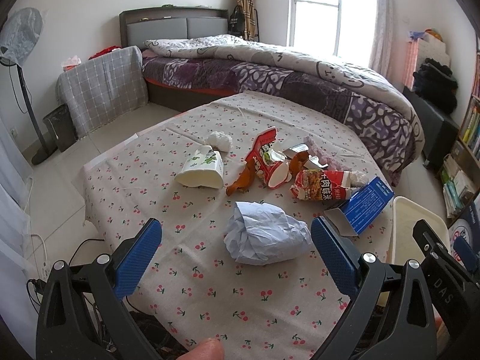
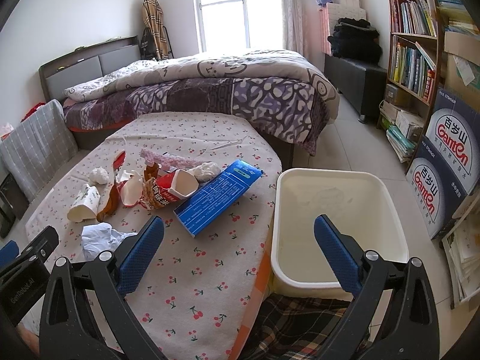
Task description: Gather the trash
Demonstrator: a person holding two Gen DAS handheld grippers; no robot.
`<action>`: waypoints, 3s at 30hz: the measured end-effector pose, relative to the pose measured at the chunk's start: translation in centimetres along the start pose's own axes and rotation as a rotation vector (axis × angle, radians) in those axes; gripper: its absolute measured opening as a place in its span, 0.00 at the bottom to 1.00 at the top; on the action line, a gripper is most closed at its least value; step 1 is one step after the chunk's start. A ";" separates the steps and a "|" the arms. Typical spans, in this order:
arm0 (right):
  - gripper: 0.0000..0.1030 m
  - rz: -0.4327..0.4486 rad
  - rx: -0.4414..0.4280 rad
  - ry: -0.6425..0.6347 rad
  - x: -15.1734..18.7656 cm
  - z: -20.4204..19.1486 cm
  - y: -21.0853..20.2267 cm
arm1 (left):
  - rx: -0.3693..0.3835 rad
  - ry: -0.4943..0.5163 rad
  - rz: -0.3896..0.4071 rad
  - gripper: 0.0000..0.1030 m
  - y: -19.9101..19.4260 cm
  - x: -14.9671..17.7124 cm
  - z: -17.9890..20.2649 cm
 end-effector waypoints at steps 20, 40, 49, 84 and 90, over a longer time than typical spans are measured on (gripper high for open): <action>0.93 -0.007 -0.001 -0.012 0.3 -0.7 -0.3 | -0.001 -0.017 -0.023 0.94 0.5 0.5 -0.9; 0.93 -0.198 -0.114 -0.097 1.4 -1.7 5.0 | -0.024 -0.088 -0.535 0.94 20.6 -10.2 -7.3; 0.93 -0.227 -0.321 -0.562 0.5 -11.0 6.8 | 0.030 -0.073 -0.606 0.92 24.0 -10.1 -7.9; 0.38 -0.223 -0.524 -0.300 -1.8 -14.7 5.4 | 0.122 -0.205 -0.277 0.70 11.2 -5.6 -11.1; 0.38 -0.100 -0.376 -0.208 -3.4 -9.8 3.9 | 0.105 -0.156 -0.194 0.70 8.5 -5.7 -8.6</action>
Point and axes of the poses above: each gripper's, at about its wrist camera, not at the fingertips, and y roughly the way its jaws point, z to its right, x to its underside, the point moved 5 cm from there along y, roughly the way its jaws point, and after that the axes turned 11 degrees about -z, right-handed, at the moved point
